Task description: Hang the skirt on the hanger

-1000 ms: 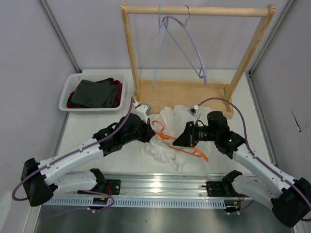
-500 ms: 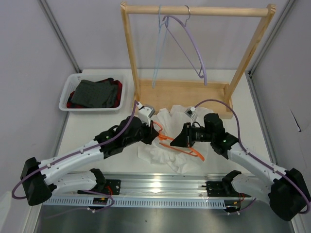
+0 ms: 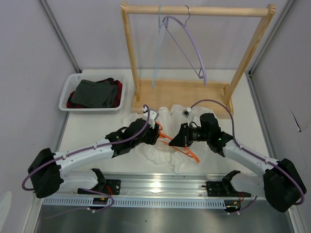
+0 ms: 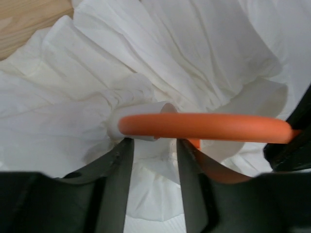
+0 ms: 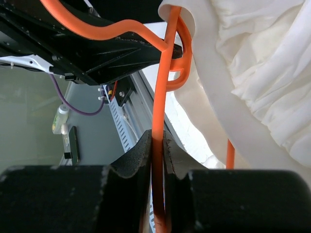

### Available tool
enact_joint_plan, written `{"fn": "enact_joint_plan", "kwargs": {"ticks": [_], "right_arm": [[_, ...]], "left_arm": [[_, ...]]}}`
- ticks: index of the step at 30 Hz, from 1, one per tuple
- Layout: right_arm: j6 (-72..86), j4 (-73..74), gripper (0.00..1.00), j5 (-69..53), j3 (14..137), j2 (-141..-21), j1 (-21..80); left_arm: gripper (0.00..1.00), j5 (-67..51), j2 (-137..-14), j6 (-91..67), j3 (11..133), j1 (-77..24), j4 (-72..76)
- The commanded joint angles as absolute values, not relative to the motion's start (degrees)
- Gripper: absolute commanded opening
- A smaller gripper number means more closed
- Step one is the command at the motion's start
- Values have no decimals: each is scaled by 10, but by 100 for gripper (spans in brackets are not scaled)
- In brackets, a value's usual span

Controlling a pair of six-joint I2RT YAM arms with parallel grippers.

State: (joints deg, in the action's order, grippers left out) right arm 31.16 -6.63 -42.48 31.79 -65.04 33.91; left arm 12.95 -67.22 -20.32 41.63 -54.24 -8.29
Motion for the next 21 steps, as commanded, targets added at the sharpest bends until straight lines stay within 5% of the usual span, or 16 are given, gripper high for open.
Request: {"fn": "enact_joint_plan", "kwargs": {"ticks": [1,21], "right_arm": [[295,-77,0,-424,333,-652,343],[283,-45,0,-426,370,-710,321]], "left_arm": [[51,160,-665,-175,417,-547,-41],[63,40,-619,-20,513,-549,-157]]}}
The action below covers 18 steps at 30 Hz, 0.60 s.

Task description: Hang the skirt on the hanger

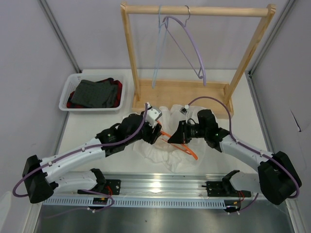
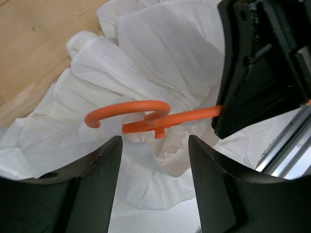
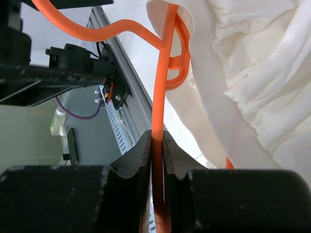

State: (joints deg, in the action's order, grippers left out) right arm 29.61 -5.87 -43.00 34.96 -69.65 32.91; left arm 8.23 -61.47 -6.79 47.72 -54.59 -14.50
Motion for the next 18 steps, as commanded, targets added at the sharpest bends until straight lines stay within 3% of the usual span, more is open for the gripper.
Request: {"fn": "enact_joint_plan", "kwargs": {"ticks": [1,8,18], "right_arm": [[283,-47,0,-429,369,-713,318],[290,-62,0,-439,369,-722,317],[283,-49,0,-440,374,-716,317]], "left_arm": [[64,47,-627,-21,517,-548,-157],[66,103,-656,-60,512,-548,-89],[60,192,-666,-145,456,-550,30]]}}
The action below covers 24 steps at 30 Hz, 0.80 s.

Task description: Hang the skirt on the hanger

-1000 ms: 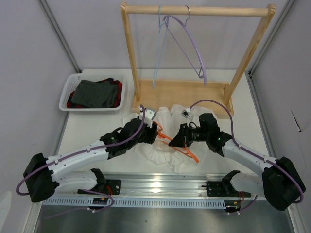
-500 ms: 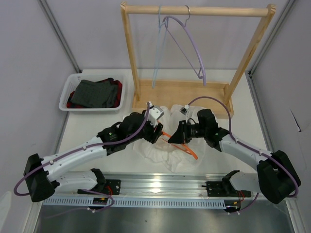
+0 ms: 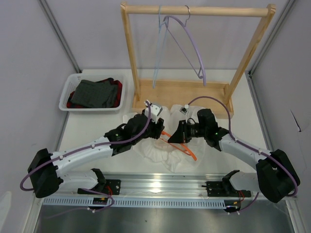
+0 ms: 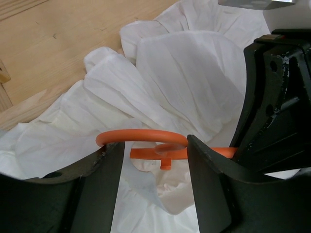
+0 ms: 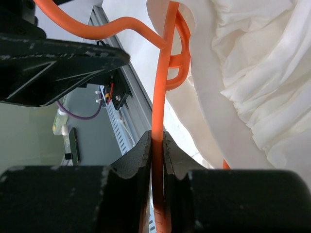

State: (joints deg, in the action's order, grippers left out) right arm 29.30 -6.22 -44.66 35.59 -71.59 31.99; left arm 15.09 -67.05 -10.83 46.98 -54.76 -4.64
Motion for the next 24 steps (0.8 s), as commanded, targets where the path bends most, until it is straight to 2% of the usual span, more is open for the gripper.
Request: {"fn": "enact_joint_plan", "kwargs": {"ticks": [1,7,17,18,19,21,22,24], "right_arm": [[282,-47,0,-439,374,-718,318],[280,-47,0,-439,374,-720,318],[272,-34,0,-432,374,-720,320],[273,-33,0,-431,375,-720,320],[272,-32,0,-430,379,-721,320],[270,-24,0,-427,381,-720,321],[268,-19,0,-425,386,-720,322],[265,-5,0,-415,388,-716,322]], "left_arm": [[58,197,-669,-148,456,-551,32],[58,207,-657,-168,423,-552,54],[48,197,-657,-188,371,-553,141],[46,195,-658,-189,370,-553,148],[37,193,-659,-189,370,-553,152],[26,193,-664,-190,370,-553,158],[16,195,-664,-190,370,-553,160],[5,200,-664,-191,370,-553,159]]}}
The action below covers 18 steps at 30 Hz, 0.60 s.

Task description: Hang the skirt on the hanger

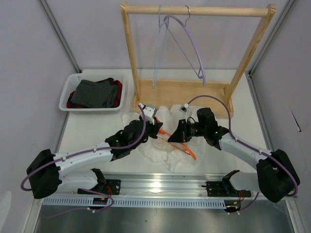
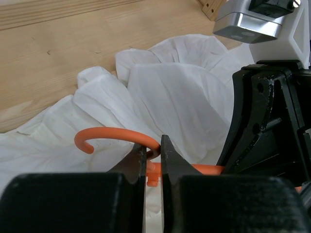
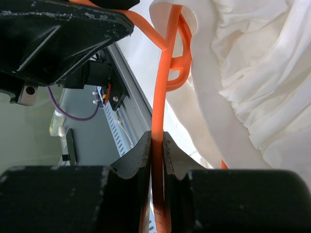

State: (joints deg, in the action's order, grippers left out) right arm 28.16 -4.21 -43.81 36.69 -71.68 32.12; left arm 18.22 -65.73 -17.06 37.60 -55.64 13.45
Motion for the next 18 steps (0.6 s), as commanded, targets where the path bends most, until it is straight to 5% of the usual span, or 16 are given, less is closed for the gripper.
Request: {"fn": "enact_joint_plan", "kwargs": {"ticks": [1,4,7,8,11,14,18], "right_arm": [[265,-3,0,-410,389,-715,322],[259,33,0,-387,398,-708,323],[262,84,30,-328,413,-699,323],[264,113,47,-312,418,-694,323],[275,163,69,-246,429,-655,319],[299,211,80,-194,439,-594,299],[343,286,79,-125,458,-535,256]], "left_arm": [[0,204,-663,-190,370,-553,159],[0,213,-657,-189,369,-553,156],[0,223,-655,-185,368,-553,146],[0,225,-653,-180,369,-553,142],[0,232,-645,-177,361,-553,137],[0,242,-638,-177,355,-553,131],[0,247,-634,-178,351,-553,129]]}}
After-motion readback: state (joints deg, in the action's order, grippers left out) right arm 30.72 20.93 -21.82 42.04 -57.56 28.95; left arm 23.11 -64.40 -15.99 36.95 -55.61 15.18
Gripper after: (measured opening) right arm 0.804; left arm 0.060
